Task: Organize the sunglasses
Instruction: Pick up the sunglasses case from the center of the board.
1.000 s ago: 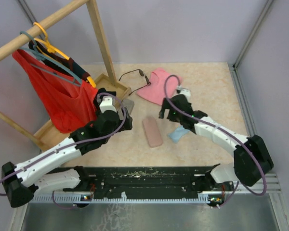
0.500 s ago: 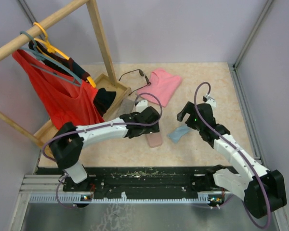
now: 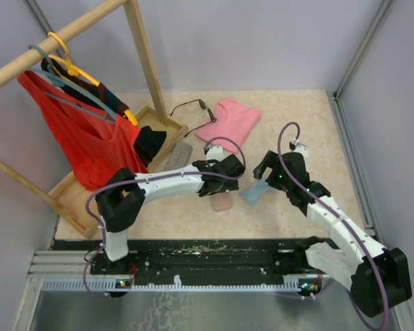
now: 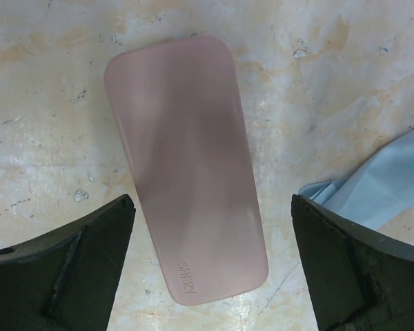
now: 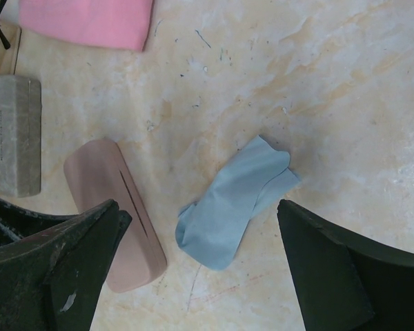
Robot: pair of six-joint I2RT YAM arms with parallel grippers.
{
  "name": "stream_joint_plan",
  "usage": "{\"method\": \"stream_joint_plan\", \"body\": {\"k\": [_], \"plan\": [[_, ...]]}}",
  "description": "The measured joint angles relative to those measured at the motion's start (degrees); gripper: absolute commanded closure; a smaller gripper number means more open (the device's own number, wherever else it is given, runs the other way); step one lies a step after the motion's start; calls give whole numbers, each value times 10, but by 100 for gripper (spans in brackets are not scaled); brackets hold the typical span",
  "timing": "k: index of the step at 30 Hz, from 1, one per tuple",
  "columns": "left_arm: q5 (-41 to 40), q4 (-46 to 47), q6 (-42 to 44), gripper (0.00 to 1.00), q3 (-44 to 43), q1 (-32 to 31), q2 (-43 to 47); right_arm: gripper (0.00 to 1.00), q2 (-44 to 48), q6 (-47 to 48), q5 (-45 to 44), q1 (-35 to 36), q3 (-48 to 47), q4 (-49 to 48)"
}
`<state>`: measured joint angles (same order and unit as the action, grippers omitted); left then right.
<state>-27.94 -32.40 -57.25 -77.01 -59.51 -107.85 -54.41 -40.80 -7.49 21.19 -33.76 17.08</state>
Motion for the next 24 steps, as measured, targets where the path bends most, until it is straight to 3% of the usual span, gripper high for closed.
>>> {"method": "stream_joint_plan", "body": {"k": [11,24], "plan": [[-41,-75,-56,1,-37,-2,-36,4,0,7,7,0,1,0],[-60,-79,-75,4,-48,-2,-50,4,0,8,14,0,5,-4]]}}
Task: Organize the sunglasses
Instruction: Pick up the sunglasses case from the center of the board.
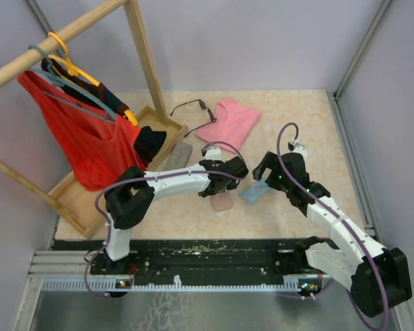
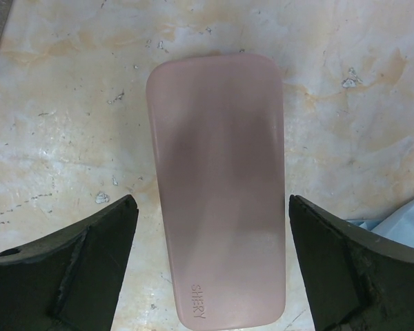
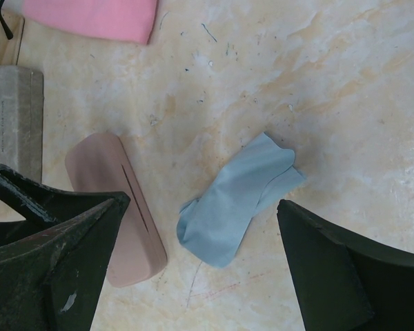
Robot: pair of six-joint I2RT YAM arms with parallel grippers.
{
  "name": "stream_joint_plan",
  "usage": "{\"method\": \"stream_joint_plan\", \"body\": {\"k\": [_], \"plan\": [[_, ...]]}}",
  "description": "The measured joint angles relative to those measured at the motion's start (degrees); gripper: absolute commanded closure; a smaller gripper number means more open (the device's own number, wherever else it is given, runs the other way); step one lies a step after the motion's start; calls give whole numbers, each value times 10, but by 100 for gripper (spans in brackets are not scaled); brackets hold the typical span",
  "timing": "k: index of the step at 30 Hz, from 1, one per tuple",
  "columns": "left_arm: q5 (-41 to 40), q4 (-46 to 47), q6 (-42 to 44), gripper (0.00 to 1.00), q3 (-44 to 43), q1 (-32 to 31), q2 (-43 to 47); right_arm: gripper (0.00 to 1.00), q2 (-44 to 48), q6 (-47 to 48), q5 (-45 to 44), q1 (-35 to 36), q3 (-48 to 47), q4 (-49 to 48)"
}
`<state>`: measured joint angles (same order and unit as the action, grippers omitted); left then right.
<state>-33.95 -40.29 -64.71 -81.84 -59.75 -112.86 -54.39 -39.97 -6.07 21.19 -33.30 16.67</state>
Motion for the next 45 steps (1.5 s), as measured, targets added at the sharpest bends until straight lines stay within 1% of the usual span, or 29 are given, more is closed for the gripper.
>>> {"method": "stream_joint_plan", "body": {"k": [8,11,16,21,24,29,39,42,45], "plan": [[0,3,1,7,-1,0,-16,4,0,4,2,0,0,0],[0,5,1,10,-2,0,-19,4,0,5,2,0,0,0],[0,9,2,19,-3,0,-19,4,0,6,4,0,0,0],[0,9,3,23,-4,0,-19,4,0,7,8,0,0,0],[0,9,5,23,-4,0,-19,4,0,8,9,0,0,0],[0,10,9,18,-4,0,-19,4,0,8,11,0,0,0],[0,13,16,19,-4,0,-19,4,0,8,13,0,4,-4],[0,12,16,27,-4,0,-19,4,0,8,14,0,7,-5],[1,15,19,41,-4,0,-19,4,0,8,15,0,7,-4]]}}
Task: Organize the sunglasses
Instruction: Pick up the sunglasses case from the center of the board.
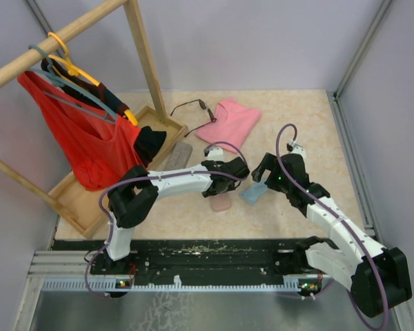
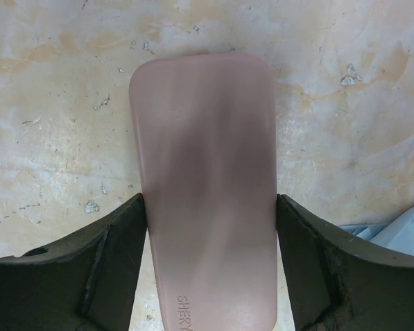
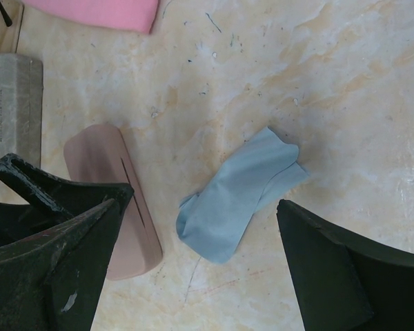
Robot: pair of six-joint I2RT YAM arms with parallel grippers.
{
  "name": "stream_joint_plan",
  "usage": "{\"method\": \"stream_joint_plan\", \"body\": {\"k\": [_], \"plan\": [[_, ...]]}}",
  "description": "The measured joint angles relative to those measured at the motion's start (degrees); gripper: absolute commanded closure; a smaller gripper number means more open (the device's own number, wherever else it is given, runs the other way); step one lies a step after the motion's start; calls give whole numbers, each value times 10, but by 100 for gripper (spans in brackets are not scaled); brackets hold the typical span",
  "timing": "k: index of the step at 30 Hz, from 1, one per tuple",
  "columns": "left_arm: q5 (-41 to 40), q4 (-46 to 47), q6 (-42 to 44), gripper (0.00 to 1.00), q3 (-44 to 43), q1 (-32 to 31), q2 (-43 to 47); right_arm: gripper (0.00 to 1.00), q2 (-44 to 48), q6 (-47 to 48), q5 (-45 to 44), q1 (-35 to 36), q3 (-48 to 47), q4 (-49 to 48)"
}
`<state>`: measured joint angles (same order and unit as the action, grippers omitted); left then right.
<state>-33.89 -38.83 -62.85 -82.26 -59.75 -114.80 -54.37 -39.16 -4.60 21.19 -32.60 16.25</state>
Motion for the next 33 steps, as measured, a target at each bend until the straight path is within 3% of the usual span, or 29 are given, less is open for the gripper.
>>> {"method": "stream_joint_plan", "body": {"k": [6,9,16,22,27,33], "plan": [[0,16,9,73,13,0,9,5,5,0,0,0,0,1],[0,39,25,98,44,0,38,5,18,3,0,0,0,0],[5,176,147,99,169,3,243,5,68,35,31,0,0,-22],[65,333,267,99,246,20,435,7,154,79,138,0,0,-95],[141,406,332,99,271,34,522,7,202,86,244,0,0,-198],[256,493,396,99,336,35,597,4,198,62,376,0,6,-346]]}}
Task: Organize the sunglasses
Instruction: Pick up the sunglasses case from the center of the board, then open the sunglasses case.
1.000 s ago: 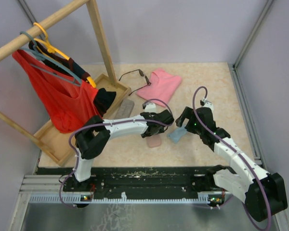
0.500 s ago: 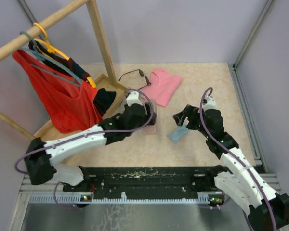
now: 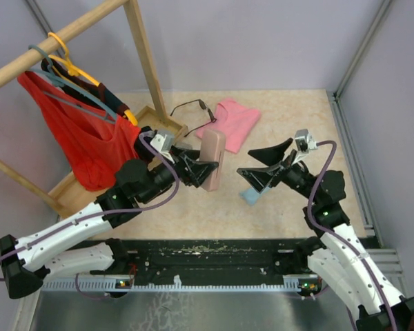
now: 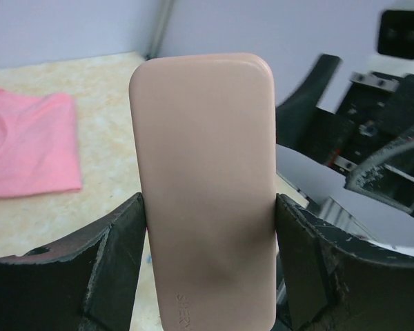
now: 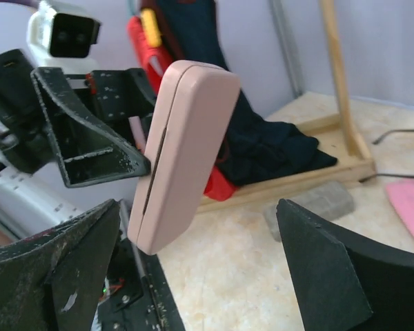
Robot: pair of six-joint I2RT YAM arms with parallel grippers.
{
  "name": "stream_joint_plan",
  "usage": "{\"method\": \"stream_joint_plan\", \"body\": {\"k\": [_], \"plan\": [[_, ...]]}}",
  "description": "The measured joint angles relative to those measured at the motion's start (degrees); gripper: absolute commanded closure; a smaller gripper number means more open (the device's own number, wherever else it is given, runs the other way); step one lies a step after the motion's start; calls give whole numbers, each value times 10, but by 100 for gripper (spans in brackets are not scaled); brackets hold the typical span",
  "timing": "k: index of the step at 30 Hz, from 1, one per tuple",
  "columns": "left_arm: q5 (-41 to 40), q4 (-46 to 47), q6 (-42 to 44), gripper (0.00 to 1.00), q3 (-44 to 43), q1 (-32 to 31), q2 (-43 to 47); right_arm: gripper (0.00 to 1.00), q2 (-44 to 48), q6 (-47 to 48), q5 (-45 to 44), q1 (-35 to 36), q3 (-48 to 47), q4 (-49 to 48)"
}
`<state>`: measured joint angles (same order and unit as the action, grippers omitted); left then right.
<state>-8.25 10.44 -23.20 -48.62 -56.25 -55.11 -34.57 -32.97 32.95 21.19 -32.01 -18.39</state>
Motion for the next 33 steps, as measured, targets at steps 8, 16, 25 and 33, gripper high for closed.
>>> {"method": "stream_joint_plan", "body": {"k": [8,16,25,33], "plan": [[190,106,47,99,26,0,23,3,-73,-92,131,9,12,-245],[310,203,53,100,27,0,25,3,-97,-61,161,114,12,-302],[379,250,52,100,26,0,23,3,-118,-77,184,144,11,-388],[394,256,52,100,26,0,20,5,-115,-93,174,154,11,-415]]}}
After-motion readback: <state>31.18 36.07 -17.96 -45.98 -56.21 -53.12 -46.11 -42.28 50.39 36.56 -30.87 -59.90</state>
